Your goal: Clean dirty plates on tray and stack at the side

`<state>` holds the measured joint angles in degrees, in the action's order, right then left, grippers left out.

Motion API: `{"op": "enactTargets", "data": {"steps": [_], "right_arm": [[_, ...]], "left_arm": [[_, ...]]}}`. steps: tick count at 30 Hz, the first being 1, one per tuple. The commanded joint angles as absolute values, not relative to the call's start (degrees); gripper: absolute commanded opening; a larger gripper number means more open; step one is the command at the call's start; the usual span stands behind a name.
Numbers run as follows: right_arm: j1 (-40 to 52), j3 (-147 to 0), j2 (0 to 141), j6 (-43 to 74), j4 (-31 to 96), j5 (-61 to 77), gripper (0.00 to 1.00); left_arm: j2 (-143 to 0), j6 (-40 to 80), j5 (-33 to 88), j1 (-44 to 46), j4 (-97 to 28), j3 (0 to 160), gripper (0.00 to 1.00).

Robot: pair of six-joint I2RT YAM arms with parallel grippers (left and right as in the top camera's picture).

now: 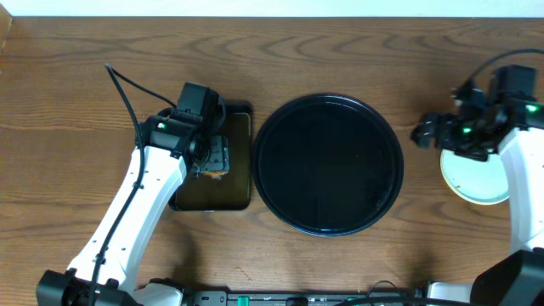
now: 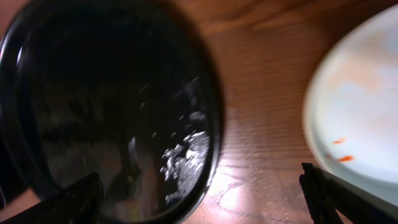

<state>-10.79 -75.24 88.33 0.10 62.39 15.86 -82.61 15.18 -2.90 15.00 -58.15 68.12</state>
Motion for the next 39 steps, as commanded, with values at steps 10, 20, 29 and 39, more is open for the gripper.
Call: {"op": "enactTargets", "data": {"steps": [10, 20, 29, 39], "right_arm": [[-0.49, -68.71, 80.77, 4.08, 62.26, 8.82, 0.99], [6.0, -47.77, 53.45, 5.96, 46.0, 7.07, 0.99], [6.0, -45.89, 42.46, 5.96, 50.85, 7.09, 0.99], [6.0, -45.89, 42.65, 5.93, 52.6, 7.07, 0.99]], "left_arm": [[-74.83, 18.06, 0.84, 14.85, -64.01, 66.04, 0.79], [-46.61, 17.82, 0.38, 14.85, -53.36, 50.89, 0.79], [-34.44, 17.82, 0.43, 14.85, -52.18, 48.01, 0.79], [-34.46, 17.85, 0.45, 14.85, -52.25, 48.01, 0.79]]}}
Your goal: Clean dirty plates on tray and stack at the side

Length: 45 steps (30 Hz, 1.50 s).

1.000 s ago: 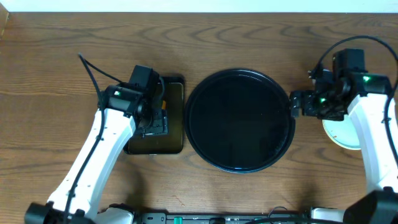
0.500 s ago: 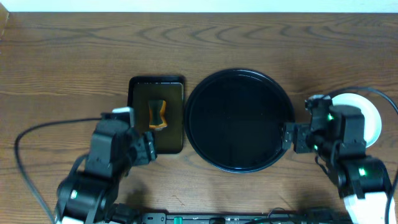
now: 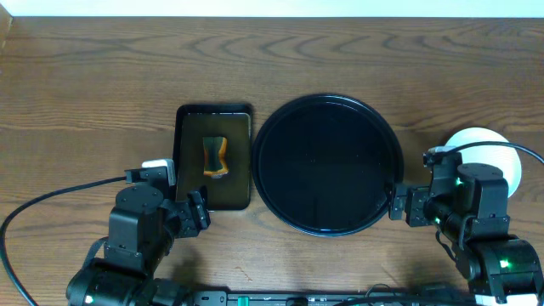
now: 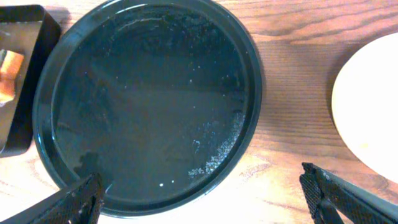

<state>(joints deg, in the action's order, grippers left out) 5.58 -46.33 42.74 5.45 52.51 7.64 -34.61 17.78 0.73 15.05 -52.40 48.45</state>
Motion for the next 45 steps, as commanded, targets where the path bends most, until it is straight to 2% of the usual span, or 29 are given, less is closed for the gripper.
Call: {"op": "enactTargets", "data": {"steps": [1, 11, 18, 21, 28, 31, 38, 45], "right_arm": [[6.0, -45.89, 42.65, 5.93, 52.6, 7.09, 0.99], [5.93, -45.76, 40.73, 4.43, 52.8, 6.0, 0.99], [5.76, -43.72, 30.41, 2.87, 49.06, 2.5, 0.99], [4.1, -37.06, 20.32, 2.9, 40.01, 2.37, 0.99], [2.28, -22.13, 6.66, 2.98, 23.29, 2.44, 0.99], [2.22, -13.02, 1.34, 3.14, 10.55, 2.39, 0.99], [2.15, -0.93, 0.32, 3.11, -9.47, 1.87, 0.99], [2.07, -0.32, 0.32, 2.92, 4.4, 2.15, 0.99]], "left_arm": [[-34.46, 17.85, 0.45, 14.85, -52.38, 48.01, 0.79], [-34.46, 17.85, 0.43, 14.85, -52.64, 48.01, 0.79], [-34.46, 17.82, 0.43, 14.85, -52.64, 48.01, 0.79], [-34.46, 17.82, 0.43, 14.85, -52.64, 48.01, 0.79], [-34.46, 17.85, 0.43, 14.85, -52.64, 48.01, 0.79], [-34.46, 17.82, 0.43, 14.85, -52.64, 48.01, 0.79], [-34.46, 17.85, 0.45, 14.85, -52.64, 48.01, 0.79], [-34.46, 17.85, 0.45, 14.85, -52.64, 48.01, 0.79]]}}
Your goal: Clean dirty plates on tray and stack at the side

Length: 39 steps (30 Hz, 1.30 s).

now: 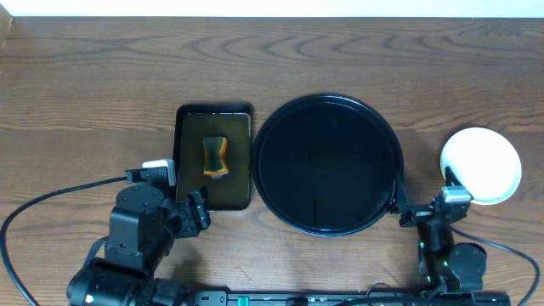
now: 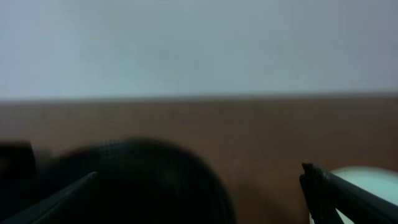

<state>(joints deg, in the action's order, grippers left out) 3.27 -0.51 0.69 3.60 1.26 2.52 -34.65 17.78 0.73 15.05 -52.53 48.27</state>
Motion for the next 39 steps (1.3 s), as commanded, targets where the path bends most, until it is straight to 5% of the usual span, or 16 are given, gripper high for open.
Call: {"op": "enactTargets", "data": {"steps": [1, 39], "right_arm": [[2.07, -0.32, 0.36, 2.92, 4.14, 2.17, 0.99], [2.07, -0.32, 0.38, 2.92, 4.12, 2.13, 0.99]], "left_arm": [[-34.46, 17.85, 0.43, 14.85, -52.64, 48.01, 0.79], [-33.54, 17.17, 0.43, 14.33, -53.47, 47.99, 0.79]]}}
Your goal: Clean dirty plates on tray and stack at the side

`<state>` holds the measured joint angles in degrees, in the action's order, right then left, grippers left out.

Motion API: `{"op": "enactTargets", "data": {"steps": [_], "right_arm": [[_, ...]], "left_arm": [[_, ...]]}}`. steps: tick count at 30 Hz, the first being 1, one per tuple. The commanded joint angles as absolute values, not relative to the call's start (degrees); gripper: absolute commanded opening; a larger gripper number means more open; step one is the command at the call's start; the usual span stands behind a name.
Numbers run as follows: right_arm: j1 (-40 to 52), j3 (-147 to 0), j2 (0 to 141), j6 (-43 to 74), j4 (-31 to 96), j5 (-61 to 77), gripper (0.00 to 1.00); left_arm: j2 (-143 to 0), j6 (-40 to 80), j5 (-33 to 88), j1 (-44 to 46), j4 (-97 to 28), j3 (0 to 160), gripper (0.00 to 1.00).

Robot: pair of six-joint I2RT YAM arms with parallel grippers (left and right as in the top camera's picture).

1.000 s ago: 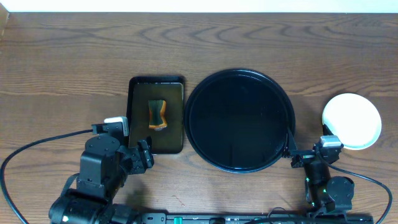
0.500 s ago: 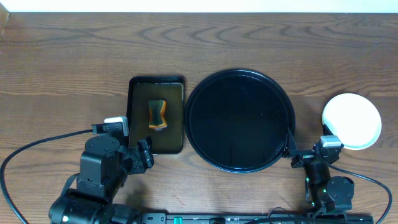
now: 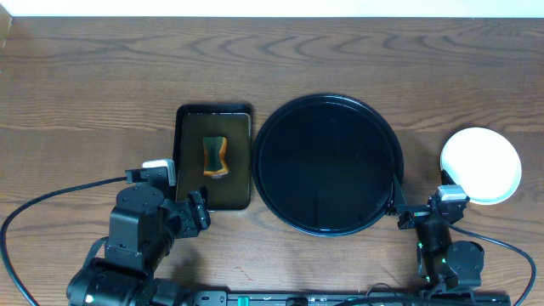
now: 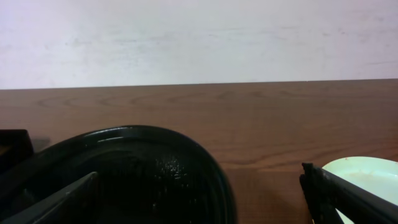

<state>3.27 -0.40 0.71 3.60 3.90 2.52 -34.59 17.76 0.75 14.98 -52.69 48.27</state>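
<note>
The round black tray (image 3: pixel 327 166) lies mid-table with no plate on it; in the right wrist view its rim (image 4: pixel 155 134) fills the lower left. A white plate (image 3: pixel 481 166) sits on the wood to the tray's right, and its near edge (image 4: pixel 367 177) shows in the right wrist view. A sponge (image 3: pixel 215 155) lies in a small rectangular black tray (image 3: pixel 191 157) left of the round one. My right gripper (image 3: pixel 406 212) (image 4: pixel 199 177) is folded back at the near edge, open and holding nothing. My left gripper (image 3: pixel 194 212) is folded back near the small tray's front corner; how its fingers stand is unclear.
Bare wooden tabletop (image 3: pixel 85 85) stretches to the left and along the back. A pale wall (image 4: pixel 199 37) rises behind the table's far edge. Both arms' cables trail along the near edge.
The right arm has shifted only slightly at the near edge, and its wrist view, blurred before, is now sharp and level. Left arm, plate, trays and sponge are unchanged.
First my left gripper was over the small tray at the sponge and my right gripper was by the white plate at the right. Then both arms were back at the near edge, the sponge lying in its tray. The right arm then folded lower and stays there.
</note>
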Motion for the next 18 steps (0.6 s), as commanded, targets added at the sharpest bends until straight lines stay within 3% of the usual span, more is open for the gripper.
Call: {"op": "enactTargets", "data": {"steps": [1, 6, 18], "right_arm": [[2.07, -0.32, 0.38, 2.92, 4.12, 2.13, 0.99], [2.07, -0.32, 0.38, 2.92, 4.12, 2.13, 0.99], [2.07, -0.32, 0.38, 2.92, 4.12, 2.13, 0.99]], "left_arm": [[-33.08, 17.15, 0.43, 13.98, -53.63, 47.92, 0.79], [-28.08, 16.43, 0.4, 11.22, -51.35, 45.01, 0.79], [-8.23, 13.52, 0.49, 4.97, -25.98, 21.39, 0.79]]}}
